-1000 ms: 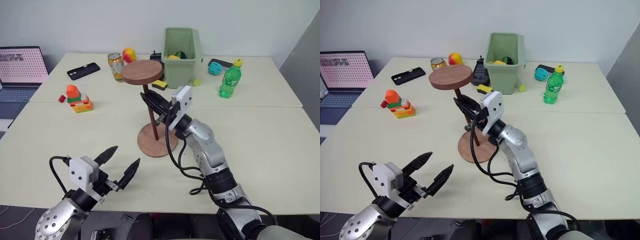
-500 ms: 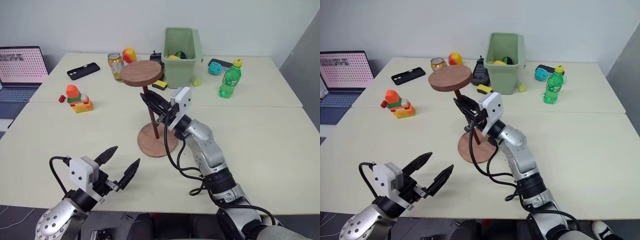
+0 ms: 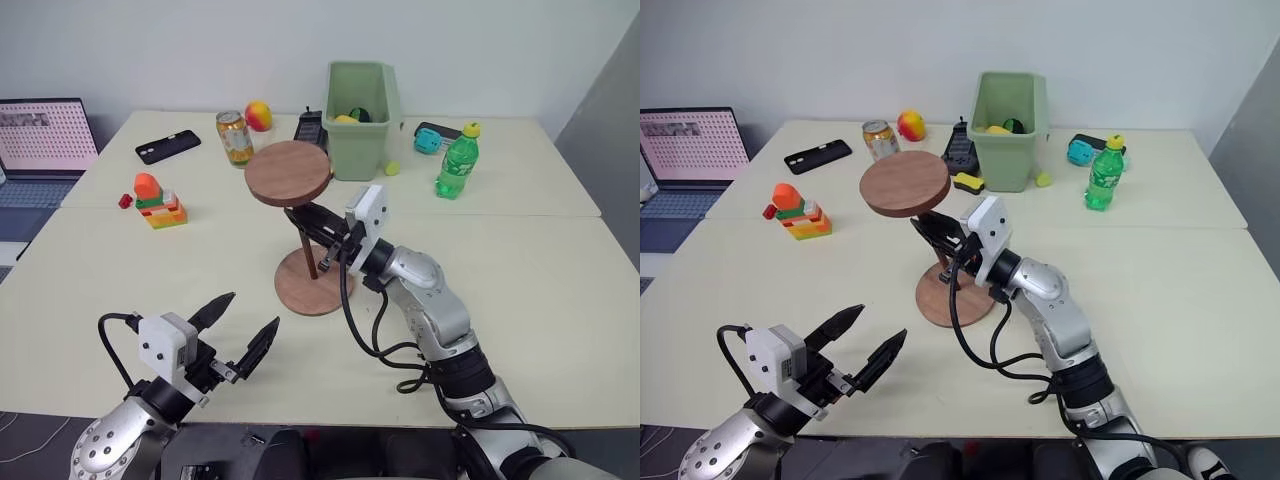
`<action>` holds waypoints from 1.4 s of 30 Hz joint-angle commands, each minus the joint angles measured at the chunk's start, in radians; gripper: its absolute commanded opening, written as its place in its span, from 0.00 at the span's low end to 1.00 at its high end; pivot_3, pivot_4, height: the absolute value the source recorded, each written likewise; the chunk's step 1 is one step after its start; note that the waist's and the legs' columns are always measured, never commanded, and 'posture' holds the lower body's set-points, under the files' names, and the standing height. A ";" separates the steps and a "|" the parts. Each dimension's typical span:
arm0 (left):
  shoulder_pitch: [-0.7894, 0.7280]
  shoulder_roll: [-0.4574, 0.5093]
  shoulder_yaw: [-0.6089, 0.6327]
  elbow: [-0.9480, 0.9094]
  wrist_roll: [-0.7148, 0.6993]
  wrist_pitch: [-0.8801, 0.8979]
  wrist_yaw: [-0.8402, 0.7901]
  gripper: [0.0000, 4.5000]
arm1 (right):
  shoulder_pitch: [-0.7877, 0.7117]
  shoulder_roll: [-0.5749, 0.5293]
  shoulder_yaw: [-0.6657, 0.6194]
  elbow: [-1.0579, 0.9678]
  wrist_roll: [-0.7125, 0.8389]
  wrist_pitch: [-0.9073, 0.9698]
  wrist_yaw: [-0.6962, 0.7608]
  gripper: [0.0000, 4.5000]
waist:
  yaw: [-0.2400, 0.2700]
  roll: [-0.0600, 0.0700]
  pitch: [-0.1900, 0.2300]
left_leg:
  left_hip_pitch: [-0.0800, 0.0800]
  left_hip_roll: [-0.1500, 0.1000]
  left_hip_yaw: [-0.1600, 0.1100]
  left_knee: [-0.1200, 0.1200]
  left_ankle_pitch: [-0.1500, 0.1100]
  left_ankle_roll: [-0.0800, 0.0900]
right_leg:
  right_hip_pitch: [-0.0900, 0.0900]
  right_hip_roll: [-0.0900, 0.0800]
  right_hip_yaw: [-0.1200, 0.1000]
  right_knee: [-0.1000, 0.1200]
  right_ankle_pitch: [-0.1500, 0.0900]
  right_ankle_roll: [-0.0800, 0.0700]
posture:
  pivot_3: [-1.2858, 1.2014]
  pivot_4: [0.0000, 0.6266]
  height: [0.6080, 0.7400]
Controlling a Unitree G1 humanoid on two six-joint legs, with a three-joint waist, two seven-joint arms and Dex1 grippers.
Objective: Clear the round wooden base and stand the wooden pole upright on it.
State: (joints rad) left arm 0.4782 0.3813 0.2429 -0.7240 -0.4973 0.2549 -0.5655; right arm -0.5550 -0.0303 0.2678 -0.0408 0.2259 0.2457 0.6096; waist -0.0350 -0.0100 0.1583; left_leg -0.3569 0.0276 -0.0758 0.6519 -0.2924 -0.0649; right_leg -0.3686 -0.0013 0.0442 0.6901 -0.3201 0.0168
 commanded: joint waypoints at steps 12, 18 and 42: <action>-0.019 0.005 -0.005 -0.010 -0.006 -0.003 0.024 1.00 | -0.003 -0.069 0.097 0.199 -0.079 0.308 -0.018 0.05 | -0.012 0.008 -0.026 | 0.016 0.000 0.000 -0.011 0.000 0.000 | 0.015 0.003 0.000 -0.010 -0.003 -0.004 | 0.52 0.24 1.00; -0.015 0.003 -0.008 -0.017 -0.008 -0.004 0.037 1.00 | -0.003 -0.158 0.201 0.205 -0.119 0.434 0.015 0.05 | -0.012 0.008 -0.040 | 0.033 0.001 0.001 -0.021 -0.001 -0.001 | 0.025 -0.002 0.002 -0.012 -0.015 -0.002 | 0.52 0.24 1.00; -0.021 -0.014 -0.035 -0.007 0.001 -0.020 0.070 1.00 | -0.111 -0.157 0.118 0.071 0.059 0.597 0.052 0.12 | -0.009 0.013 -0.038 | 0.043 0.001 0.000 -0.028 -0.008 -0.010 | 0.031 -0.004 0.003 -0.013 -0.029 -0.009 | 0.52 0.24 1.00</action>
State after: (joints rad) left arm 0.4688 0.3599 0.2029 -0.7216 -0.4960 0.2545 -0.4925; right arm -0.7387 -0.1491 0.3058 -0.0508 0.2981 0.6736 0.6476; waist -0.0445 0.0026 0.1203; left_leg -0.3157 0.0287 -0.0762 0.6235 -0.3000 -0.0753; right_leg -0.3393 -0.0057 0.0472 0.6774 -0.3490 0.0079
